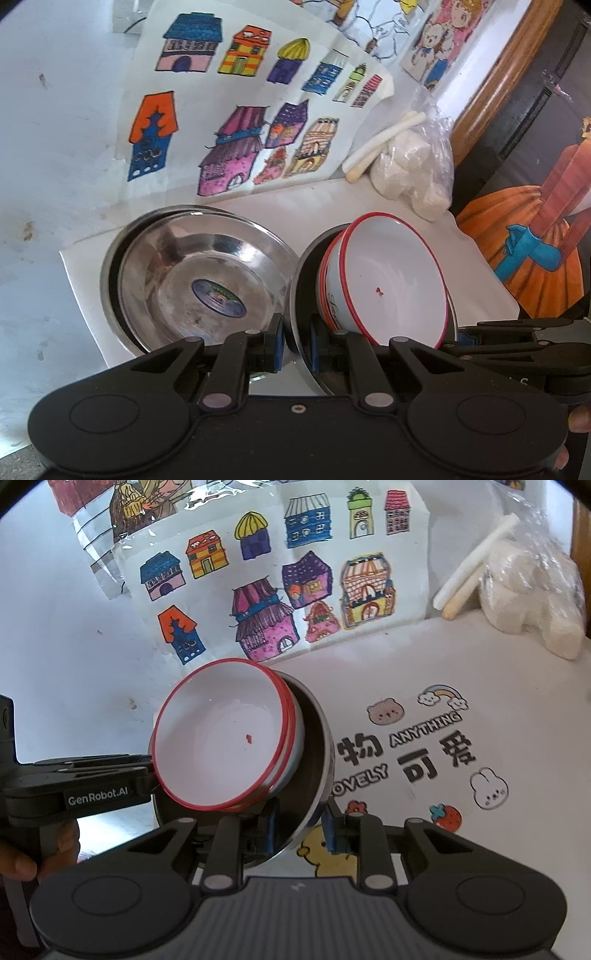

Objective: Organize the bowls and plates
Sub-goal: 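Lift the steel bowl holding the white bowls with both grippers, then carry the steel bowl stack over the steel plate stack with both grippers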

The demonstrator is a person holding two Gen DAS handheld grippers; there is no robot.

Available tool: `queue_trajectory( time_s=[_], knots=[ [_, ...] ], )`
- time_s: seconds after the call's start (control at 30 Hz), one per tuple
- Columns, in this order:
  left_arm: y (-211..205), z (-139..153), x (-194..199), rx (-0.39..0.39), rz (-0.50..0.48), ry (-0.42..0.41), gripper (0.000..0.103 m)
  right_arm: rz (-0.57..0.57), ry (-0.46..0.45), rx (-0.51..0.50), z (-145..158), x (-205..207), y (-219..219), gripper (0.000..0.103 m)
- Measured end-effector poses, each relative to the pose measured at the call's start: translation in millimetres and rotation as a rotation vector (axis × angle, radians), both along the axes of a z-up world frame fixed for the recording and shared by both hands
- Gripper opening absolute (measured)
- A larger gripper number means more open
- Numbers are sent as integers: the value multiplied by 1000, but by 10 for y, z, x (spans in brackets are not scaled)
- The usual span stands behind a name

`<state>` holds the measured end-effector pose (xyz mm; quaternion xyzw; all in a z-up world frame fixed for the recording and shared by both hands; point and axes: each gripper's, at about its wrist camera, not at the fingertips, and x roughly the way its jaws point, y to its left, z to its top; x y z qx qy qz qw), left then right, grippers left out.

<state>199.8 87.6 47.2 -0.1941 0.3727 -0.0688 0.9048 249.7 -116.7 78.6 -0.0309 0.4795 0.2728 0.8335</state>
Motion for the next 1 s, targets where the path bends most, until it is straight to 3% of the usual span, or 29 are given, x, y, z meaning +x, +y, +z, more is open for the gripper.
queue_trajectory(
  time_s=[1.0],
  knots=[
    [559,10,90,7,163,-10,12,133,-11,8,-45,454,638,28]
  ],
)
